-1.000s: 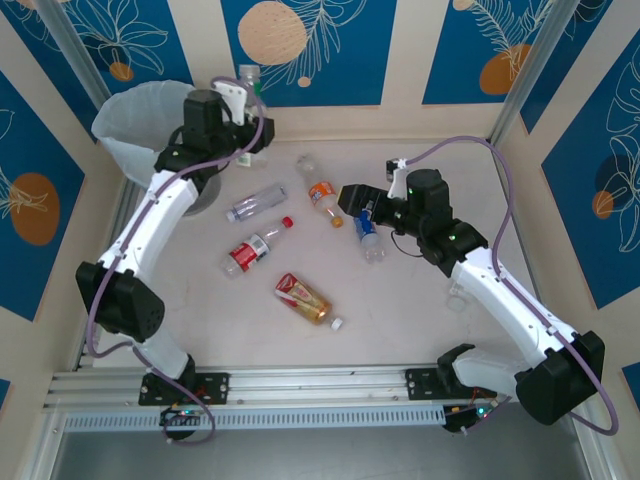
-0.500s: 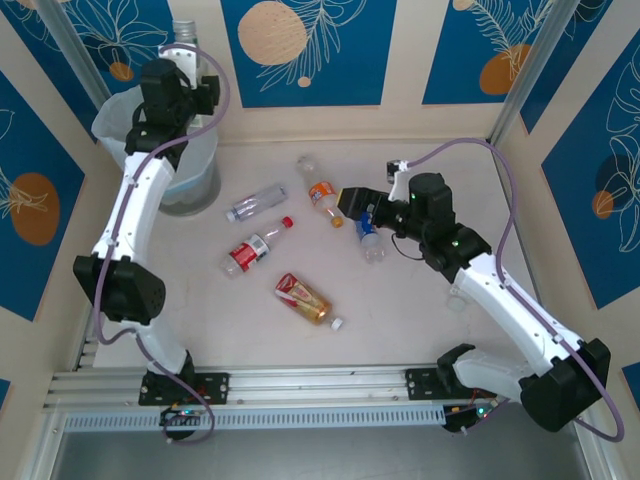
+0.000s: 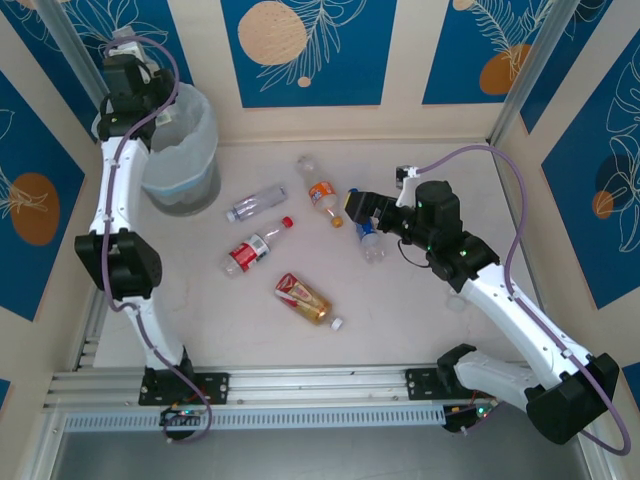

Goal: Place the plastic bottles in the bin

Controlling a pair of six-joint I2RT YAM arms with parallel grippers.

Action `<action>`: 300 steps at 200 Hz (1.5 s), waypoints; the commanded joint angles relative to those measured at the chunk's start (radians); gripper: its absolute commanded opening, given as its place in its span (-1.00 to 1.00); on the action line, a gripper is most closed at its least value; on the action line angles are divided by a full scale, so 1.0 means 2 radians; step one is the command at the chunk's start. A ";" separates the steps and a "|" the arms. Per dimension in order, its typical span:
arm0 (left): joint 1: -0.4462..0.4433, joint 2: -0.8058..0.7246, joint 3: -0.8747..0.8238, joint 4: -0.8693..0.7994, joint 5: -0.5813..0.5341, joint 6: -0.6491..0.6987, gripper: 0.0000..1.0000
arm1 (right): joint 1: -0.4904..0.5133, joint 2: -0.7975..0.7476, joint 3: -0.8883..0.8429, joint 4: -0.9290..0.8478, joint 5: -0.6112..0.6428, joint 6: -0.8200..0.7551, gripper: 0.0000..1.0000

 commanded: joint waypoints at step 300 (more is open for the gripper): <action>0.007 0.136 0.072 -0.157 0.047 -0.057 0.51 | -0.001 0.044 0.030 -0.043 0.018 0.001 0.98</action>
